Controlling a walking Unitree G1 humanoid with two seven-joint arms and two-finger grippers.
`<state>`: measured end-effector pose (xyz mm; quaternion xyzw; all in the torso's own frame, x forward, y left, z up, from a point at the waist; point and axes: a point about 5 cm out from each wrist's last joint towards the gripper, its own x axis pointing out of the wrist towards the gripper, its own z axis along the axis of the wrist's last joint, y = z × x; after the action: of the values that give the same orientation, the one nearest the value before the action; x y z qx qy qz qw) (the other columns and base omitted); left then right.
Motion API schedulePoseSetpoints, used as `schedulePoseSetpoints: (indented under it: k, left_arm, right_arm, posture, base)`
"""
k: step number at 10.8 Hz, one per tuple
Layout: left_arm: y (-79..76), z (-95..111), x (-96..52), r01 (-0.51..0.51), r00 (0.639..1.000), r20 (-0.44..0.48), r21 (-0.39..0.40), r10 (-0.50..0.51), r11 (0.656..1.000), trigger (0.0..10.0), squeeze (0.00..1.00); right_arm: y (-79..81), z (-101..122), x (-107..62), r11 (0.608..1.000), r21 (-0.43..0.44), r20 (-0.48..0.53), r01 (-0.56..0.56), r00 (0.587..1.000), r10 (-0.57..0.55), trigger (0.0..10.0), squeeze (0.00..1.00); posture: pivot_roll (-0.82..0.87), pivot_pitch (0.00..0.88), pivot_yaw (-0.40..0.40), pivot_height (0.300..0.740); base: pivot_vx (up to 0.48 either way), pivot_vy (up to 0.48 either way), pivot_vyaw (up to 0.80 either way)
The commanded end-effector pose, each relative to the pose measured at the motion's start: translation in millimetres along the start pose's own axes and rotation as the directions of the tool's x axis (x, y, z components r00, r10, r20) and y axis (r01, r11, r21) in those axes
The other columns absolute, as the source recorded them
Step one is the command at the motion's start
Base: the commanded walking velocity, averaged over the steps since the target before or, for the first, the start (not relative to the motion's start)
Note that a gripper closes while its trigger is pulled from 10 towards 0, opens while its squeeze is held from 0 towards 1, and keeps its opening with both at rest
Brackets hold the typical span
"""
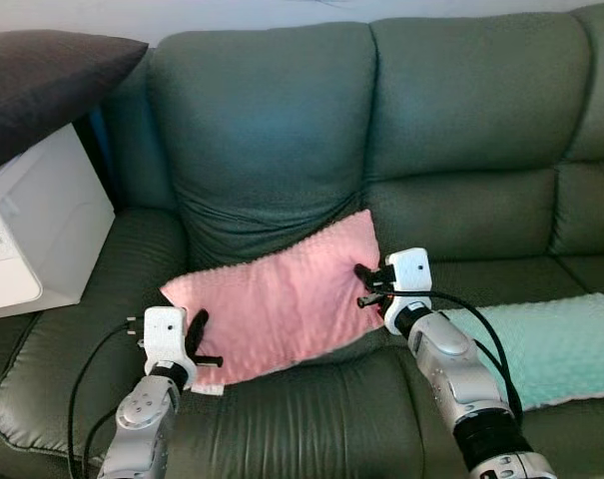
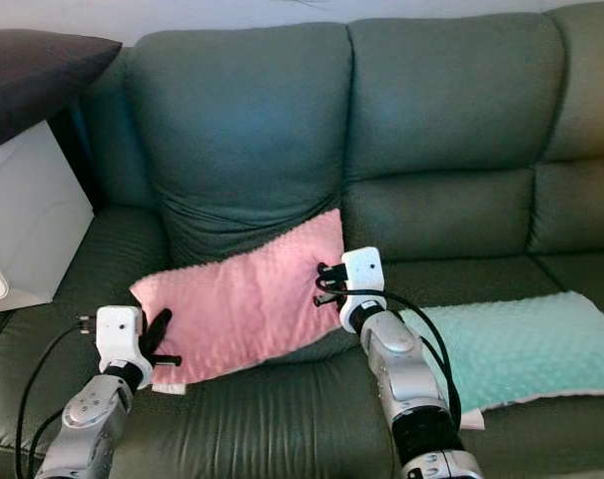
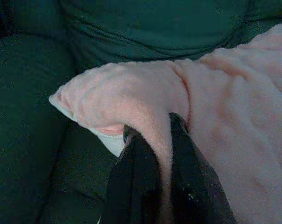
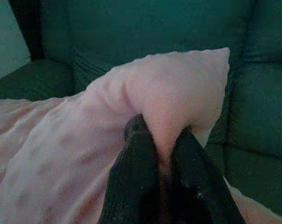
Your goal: Move the pillow to the sofa
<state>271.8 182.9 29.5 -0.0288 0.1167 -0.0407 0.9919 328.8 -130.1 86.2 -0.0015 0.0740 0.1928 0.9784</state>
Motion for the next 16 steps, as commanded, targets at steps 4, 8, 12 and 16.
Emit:
schedulePoseSetpoints:
  k: [4,8,12,16]
  left_arm:
    - [-1.8,-1,1.9,0.013,0.999,-0.030,0.030,-0.012,0.999,10.0,0.00]
    - [-7.9,2,1.5,0.052,0.999,0.001,0.044,-0.052,0.998,10.0,0.00]
    - [-15.4,-1,-0.4,0.085,0.996,0.004,0.047,-0.086,0.995,10.0,0.00]
    - [-15.0,-8,8.9,0.058,0.998,-0.038,0.092,-0.054,0.994,10.0,0.00]
  right_arm:
    - [2.8,6,2.5,1.000,0.001,0.021,-0.009,1.000,0.009,10.0,0.00]
    - [2.1,5,2.7,1.000,-0.001,0.020,-0.003,1.000,0.003,10.0,0.00]
    - [1.5,5,2.7,1.000,-0.005,0.016,-0.003,1.000,0.003,10.0,0.00]
    - [-8.0,-11,-0.3,0.999,-0.016,-0.048,0.040,0.998,-0.041,10.0,0.00]
  posture:
    - [-0.23,0.060,0.071,0.740]
    - [-0.23,0.059,0.070,0.740]
    - [-0.23,0.056,0.068,0.740]
    - [-0.23,0.059,0.067,0.740]
  base:
    - [0.000,0.444,0.00]
    - [0.000,0.229,0.00]
    - [0.000,0.000,0.00]
    - [0.000,0.000,0.00]
